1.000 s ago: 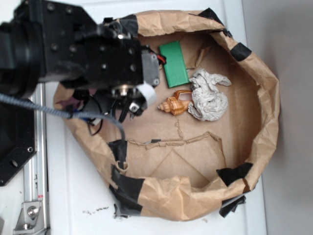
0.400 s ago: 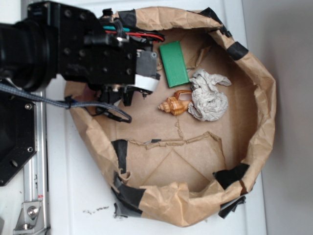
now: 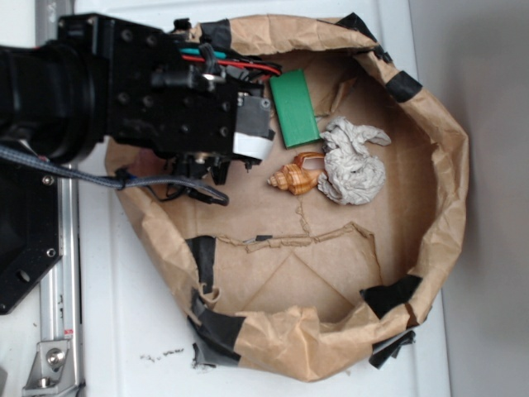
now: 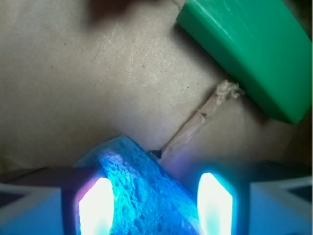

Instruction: Grab the blue sponge.

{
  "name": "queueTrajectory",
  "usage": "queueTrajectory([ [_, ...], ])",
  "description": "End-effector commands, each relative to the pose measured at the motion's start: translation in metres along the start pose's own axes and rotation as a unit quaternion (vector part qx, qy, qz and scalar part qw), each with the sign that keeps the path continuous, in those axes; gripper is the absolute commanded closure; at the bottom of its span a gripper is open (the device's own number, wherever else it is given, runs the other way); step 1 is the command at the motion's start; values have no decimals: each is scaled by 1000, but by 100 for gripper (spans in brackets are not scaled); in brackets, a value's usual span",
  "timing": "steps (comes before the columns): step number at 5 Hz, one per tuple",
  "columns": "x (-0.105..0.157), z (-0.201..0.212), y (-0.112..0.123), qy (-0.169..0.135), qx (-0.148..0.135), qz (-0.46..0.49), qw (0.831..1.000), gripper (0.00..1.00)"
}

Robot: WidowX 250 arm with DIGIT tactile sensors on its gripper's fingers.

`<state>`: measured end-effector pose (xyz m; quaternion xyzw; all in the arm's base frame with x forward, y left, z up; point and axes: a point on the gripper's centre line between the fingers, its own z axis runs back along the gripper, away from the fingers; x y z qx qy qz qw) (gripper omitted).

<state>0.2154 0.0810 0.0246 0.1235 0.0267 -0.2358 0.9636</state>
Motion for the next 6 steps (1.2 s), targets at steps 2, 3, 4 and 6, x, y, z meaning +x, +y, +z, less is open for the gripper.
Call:
queueTrajectory([
  [2, 15, 56, 20, -82, 19, 65, 994, 100],
  [3, 37, 95, 18, -135, 9, 76, 988, 100],
  [4, 39, 93, 10, -128, 0, 70, 989, 100],
  [6, 17, 66, 2, -99, -36, 18, 994, 0],
])
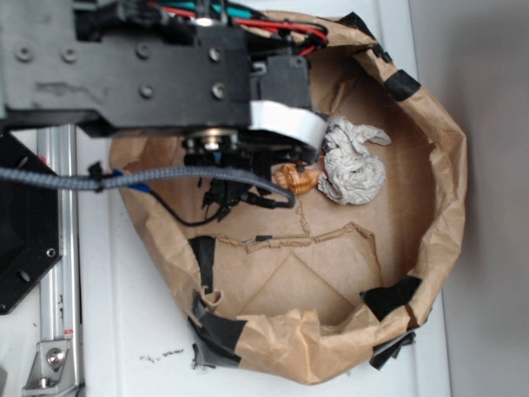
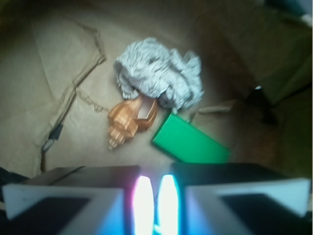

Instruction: Grab the blue sponge.

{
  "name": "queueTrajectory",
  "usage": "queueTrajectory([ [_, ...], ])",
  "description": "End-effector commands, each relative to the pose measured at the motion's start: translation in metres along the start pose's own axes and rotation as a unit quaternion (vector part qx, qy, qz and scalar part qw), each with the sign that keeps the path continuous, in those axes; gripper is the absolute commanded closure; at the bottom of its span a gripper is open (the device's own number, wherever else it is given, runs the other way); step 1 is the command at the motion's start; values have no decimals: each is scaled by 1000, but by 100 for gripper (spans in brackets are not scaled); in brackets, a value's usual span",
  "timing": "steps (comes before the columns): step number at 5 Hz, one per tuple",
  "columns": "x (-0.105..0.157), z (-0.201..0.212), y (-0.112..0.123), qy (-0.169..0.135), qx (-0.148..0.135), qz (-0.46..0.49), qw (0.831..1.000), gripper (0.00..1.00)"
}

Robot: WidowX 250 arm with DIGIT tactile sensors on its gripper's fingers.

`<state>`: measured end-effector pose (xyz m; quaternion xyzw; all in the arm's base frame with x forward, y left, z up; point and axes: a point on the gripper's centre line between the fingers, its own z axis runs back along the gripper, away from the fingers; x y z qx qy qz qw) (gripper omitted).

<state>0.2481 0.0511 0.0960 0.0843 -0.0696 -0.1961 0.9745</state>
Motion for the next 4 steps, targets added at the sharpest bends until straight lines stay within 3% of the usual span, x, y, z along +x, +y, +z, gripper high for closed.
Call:
queueTrajectory([
  [1, -39, -21, 1, 5, -31, -96, 995, 0],
  [3, -64, -31, 4, 55, -59, -137, 987, 0],
  [4, -68, -32, 3, 57, -63, -135, 987, 0],
])
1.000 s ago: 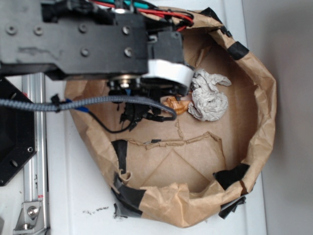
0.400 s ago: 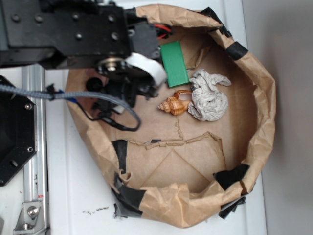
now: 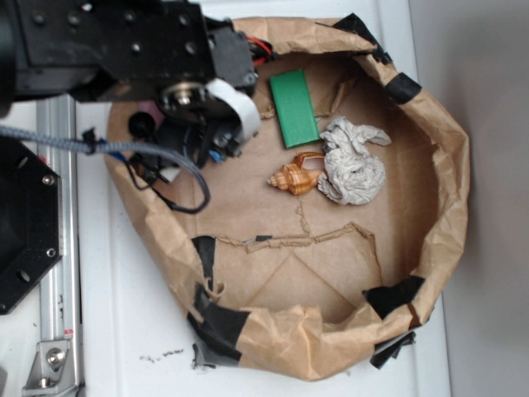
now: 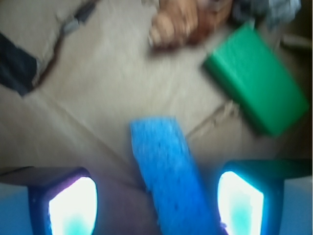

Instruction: Grab the blue sponge.

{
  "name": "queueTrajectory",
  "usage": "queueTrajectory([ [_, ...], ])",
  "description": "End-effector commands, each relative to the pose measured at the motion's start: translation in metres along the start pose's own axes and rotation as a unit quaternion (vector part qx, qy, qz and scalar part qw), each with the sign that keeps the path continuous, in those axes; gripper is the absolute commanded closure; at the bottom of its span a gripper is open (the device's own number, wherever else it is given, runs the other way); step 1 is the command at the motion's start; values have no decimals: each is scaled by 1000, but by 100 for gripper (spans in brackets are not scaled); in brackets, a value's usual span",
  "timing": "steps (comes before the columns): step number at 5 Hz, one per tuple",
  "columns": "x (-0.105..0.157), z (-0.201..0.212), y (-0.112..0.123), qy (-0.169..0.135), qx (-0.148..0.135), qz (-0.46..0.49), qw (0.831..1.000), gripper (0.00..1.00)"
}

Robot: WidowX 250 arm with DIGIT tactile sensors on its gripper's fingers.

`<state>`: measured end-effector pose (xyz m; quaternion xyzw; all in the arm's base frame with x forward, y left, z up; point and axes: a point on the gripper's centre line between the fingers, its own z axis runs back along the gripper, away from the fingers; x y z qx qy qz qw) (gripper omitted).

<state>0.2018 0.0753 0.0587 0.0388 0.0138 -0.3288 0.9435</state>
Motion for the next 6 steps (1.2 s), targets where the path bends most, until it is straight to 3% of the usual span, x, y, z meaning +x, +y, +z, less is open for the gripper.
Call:
queueTrajectory([
  [1, -7, -13, 2, 2, 19, -4, 1000, 0],
  [2, 1, -45, 9, -11, 11, 21, 1000, 0],
  [3, -3, -53, 19, -5, 11, 49, 999, 0],
  [4, -4, -54, 19, 0, 10, 71, 997, 100],
  [6, -2, -46, 17, 4, 20, 68, 997, 100],
])
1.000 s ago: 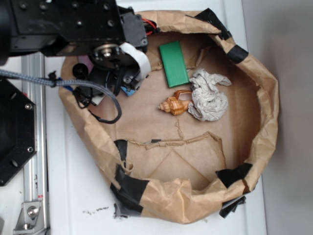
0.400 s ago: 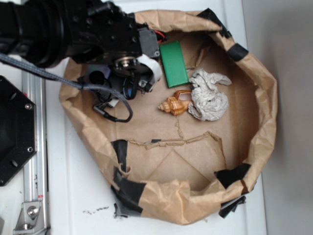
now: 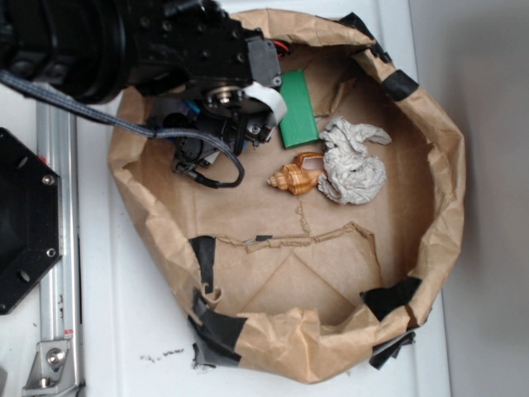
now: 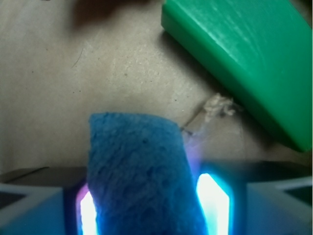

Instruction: Grab the blue sponge.

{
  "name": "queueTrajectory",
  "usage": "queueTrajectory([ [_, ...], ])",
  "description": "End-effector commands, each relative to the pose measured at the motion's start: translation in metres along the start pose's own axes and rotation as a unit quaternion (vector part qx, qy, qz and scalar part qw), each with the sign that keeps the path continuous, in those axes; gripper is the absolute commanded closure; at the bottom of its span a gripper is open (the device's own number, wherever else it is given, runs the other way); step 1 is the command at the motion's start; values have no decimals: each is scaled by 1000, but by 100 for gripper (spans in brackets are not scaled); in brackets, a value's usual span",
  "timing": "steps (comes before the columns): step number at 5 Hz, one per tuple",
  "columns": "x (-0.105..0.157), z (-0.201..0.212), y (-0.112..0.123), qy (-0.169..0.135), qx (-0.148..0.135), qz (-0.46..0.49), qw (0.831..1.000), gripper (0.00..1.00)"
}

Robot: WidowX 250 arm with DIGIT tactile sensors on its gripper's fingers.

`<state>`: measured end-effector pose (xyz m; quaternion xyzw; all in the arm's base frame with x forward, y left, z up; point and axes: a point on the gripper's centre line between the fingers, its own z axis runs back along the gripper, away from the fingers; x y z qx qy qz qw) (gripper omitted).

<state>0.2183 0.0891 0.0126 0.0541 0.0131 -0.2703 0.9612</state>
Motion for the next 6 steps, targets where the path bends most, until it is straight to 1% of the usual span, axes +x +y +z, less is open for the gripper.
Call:
queueTrajectory([
  [1, -1, 21, -2, -6, 37, 12, 999, 100],
  [2, 49, 76, -23, -109, 64, 132, 983, 100],
  [3, 81, 134, -36, -143, 60, 228, 961, 100],
  [4, 85, 181, -32, -136, 68, 349, 925, 100],
  [5, 74, 190, -24, -124, 29, 431, 893, 100],
  [6, 65, 188, -21, -135, 25, 442, 887, 100],
])
